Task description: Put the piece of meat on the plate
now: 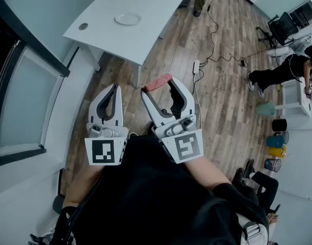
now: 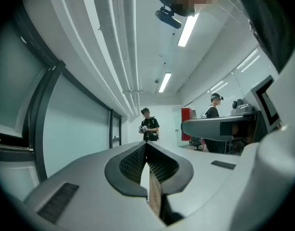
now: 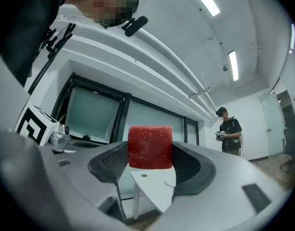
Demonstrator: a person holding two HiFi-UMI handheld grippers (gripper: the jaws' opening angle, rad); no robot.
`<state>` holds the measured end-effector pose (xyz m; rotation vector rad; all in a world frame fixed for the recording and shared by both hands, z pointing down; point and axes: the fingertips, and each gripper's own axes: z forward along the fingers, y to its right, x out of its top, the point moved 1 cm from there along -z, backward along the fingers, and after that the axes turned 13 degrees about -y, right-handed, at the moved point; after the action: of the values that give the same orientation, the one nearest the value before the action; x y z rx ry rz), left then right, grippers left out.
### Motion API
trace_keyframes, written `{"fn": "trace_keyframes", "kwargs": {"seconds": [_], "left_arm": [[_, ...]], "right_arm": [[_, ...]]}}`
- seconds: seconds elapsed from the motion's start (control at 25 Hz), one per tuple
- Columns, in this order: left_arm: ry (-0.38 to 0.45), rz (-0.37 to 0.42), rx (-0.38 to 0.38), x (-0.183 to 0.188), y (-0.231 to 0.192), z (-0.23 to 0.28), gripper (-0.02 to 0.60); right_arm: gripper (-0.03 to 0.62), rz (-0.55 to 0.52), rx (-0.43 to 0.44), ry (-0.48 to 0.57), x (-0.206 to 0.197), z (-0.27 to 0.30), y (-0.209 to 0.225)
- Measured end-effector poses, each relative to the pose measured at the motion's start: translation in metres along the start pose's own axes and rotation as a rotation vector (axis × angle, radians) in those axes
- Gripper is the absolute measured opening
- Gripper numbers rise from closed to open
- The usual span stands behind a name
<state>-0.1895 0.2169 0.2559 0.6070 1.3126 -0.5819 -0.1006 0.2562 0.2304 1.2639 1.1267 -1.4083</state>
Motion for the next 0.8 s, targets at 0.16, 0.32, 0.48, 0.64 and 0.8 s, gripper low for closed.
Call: {"fn": "trace_keyframes", "kwargs": {"seconds": [0.16, 0.32, 0.48, 0.64, 0.8], "left_arm": [[-0.025, -0.016, -0.002, -0.004, 0.003, 0.000, -0.012], [-0.032, -0.013, 0.008, -0.005, 0.003, 0.005, -0.012], [-0.039, -0.014, 0.026, -0.006, 0.002, 0.015, -0.012], [-0.064, -0.015, 0.036, -0.012, 0.002, 0.033, -0.012], [-0.081, -0.009, 0.051, -0.014, -0.003, 0.059, -0.012]], "right_arm": [[0.280, -0.012, 0.013, -0.016, -0.001, 0.002, 0.000], [0.281, 0.016, 0.037, -0.004, 0.000, 0.004, 0.003], [0.280, 0.015, 0.068, 0.005, -0.002, 0.010, 0.011], [0.280, 0.026, 0.087, -0.005, -0.010, 0.024, 0.024], [0.280, 0.044, 0.107, -0.008, -0.015, 0.047, 0.046]]}}
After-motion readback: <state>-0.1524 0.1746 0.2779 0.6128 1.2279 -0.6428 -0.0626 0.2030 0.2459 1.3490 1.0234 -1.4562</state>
